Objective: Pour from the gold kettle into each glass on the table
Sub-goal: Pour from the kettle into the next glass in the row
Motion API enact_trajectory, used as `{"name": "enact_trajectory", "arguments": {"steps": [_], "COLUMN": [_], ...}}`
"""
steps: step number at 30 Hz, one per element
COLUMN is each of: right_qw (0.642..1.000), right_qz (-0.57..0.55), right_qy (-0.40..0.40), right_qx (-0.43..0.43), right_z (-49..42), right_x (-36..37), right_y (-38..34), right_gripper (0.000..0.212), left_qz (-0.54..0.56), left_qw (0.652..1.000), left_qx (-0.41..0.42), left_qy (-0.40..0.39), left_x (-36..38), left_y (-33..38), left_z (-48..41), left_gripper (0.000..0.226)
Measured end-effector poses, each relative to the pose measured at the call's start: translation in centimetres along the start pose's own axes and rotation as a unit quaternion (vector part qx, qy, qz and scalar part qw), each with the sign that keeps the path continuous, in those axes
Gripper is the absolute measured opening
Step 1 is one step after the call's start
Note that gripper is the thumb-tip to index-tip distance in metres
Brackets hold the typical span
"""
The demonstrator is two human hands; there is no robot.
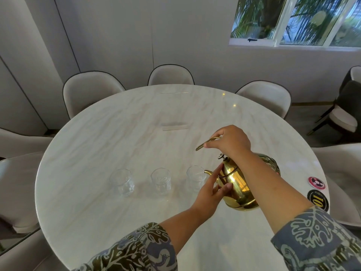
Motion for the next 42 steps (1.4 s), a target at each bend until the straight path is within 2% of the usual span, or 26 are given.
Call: {"name": "enact_trajectory", "arguments": {"steps": [28,35,42], "right_qw": [1.000,0.995,0.975], "right_qz": [-0.008,-0.083,-0.189], "right_qy": [0.015,0.048,0.107], "right_qx": [-0.010,0.014,0.051], "right_z": [0.4,1.4,3.1], "right_x": [-0.6,-0.7,0.3], "right_y": [0.4,2.8,6.6], "right_gripper": [0.029,0.032,0.037], "left_qz": [-0.006,-0.101,-0.226], "left_qw": [1.000,0.995,0.973], "left_qx": [0.010,0.007,0.007], "left_qy": [-0.008,-0.019,-0.047], "left_x": [0.2,-0.2,-0.6], "left_y": [-0.4,-1.2,-2.0], "left_z": [-0.3,-0.4,-0.5], "left_gripper": [0.059,0.056,0.061]}}
Point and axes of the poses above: each hand's wrist, its own z-axis away from the middle knuckle, its own x-axis out of the palm, y = z × x, the point moved 7 cm from there along -z, towards the middle knuckle, and after that the axes turned 6 degrees about z, right-handed, at the moved point
